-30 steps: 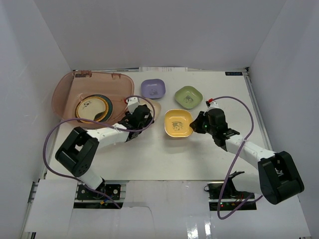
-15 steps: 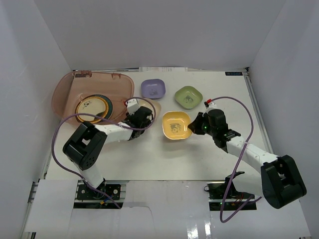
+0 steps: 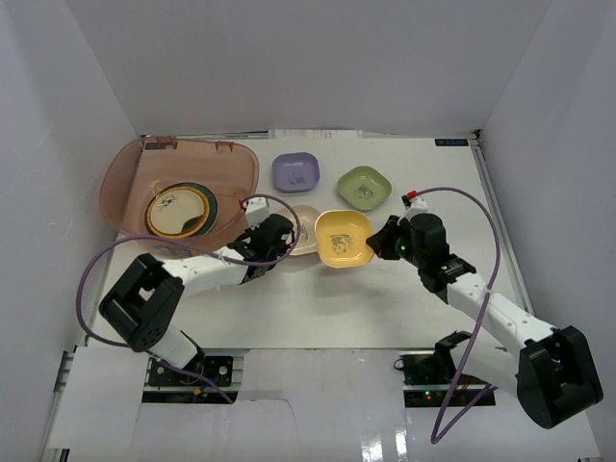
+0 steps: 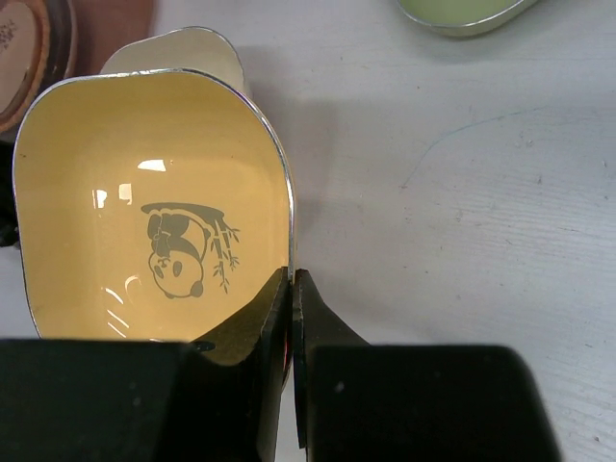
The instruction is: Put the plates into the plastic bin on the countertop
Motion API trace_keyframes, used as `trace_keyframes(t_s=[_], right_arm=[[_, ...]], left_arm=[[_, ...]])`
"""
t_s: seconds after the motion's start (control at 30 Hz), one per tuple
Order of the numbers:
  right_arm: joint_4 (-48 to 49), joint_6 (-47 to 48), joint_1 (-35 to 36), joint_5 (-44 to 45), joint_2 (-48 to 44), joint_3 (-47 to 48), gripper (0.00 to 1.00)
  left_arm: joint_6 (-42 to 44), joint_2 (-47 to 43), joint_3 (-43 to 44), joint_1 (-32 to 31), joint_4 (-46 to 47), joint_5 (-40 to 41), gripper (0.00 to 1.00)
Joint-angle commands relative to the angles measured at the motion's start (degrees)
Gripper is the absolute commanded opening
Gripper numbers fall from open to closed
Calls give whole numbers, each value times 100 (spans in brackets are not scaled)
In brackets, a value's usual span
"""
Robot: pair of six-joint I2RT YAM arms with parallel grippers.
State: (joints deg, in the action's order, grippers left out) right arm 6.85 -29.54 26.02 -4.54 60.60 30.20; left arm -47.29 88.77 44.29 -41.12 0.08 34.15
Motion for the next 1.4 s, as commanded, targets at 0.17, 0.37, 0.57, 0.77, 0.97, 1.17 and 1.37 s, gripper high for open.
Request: trace_keyframes(t_s=[0.17,0.37,0.57,0.77,0.97,1.17,1.37], right_arm=[[-35,36,26,102,-689,188,8],[-114,150,26,111,-813,504,8],[210,106,175,-13,-243,1040,8],[264,386,833,180,1171,2531,8],[80,712,1291,374,2684,4176,8],[-377,1073,1687,629,4432,6531,8],[-850,1020,1898,603,6094,8711,8]], left_arm=[[1009,-2240,737,-107,-649,680,0],[1574,-2514,1502,1215,-964,366,0],[1205,-2277,1556,3598,-1589,-1058,0],[1134,-1672,1407,4832,-1844,-1649,0],[1073,-1240,1354,4982,-1766,-1596,0],[1020,-1160,1205,5053,-1879,-1543,26],[835,-1406,836,5053,-1827,-1438,41]])
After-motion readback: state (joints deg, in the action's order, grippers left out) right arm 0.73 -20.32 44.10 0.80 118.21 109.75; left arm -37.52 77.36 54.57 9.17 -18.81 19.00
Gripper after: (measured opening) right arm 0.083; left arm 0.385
